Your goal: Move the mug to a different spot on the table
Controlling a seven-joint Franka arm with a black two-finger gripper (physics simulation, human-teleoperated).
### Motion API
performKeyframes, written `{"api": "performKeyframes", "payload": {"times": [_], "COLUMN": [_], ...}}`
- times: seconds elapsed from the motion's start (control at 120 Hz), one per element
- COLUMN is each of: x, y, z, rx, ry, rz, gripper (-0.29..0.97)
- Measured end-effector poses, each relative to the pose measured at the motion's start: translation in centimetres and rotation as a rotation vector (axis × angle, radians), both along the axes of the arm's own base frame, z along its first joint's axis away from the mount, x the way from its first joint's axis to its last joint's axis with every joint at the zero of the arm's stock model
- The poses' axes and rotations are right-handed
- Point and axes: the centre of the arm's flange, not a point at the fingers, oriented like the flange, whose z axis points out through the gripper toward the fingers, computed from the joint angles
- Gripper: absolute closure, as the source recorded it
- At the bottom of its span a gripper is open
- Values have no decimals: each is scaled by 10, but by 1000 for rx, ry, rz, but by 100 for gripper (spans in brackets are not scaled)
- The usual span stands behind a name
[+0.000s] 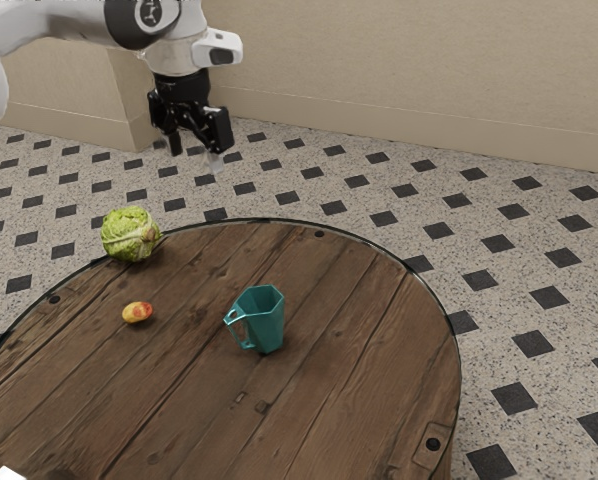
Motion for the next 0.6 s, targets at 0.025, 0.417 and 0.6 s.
{"api": "performKeyframes", "payload": {"times": [0.025,0.417,0.6], "x": [-2,-59,-68], "y": [-7,-22,-17], "z": [0,-248,-285], "rx": [-5,-118,-107], "ry": [2,227,131], "rz": [-16,-35,-118], "gripper": [0,0,0]}}
